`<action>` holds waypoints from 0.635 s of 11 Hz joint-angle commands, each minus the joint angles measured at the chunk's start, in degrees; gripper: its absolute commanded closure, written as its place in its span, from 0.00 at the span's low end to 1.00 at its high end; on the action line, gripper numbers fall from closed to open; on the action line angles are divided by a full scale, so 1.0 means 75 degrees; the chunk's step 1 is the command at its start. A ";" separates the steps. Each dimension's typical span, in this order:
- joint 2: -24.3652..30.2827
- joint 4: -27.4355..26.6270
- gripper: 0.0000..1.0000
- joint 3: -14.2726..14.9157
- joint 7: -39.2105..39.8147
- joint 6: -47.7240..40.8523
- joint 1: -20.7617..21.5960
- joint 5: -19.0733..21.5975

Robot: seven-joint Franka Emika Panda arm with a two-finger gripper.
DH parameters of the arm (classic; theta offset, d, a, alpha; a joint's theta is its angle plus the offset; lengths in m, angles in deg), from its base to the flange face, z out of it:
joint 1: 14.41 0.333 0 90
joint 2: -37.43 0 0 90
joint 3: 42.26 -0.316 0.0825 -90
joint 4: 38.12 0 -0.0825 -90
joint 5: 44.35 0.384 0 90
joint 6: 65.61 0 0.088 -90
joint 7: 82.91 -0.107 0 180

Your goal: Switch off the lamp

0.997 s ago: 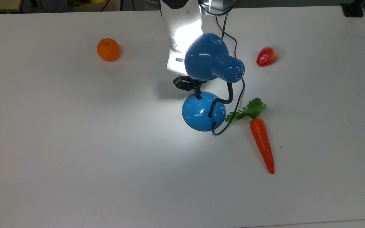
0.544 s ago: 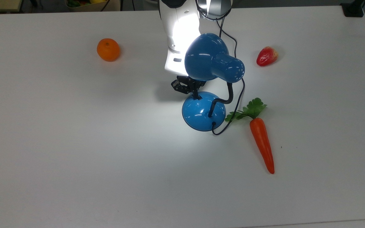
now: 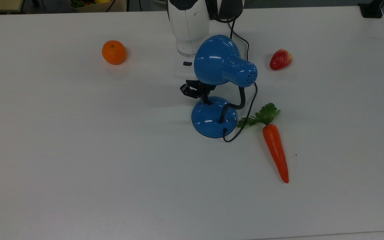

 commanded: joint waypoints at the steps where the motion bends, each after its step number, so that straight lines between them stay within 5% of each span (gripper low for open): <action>1: 0.0052 -0.0423 1.00 0.0026 0.0283 0.0243 0.0115 0.0048; 7: 0.0506 -0.0471 1.00 0.0026 -0.0077 -0.0164 0.0080 0.0013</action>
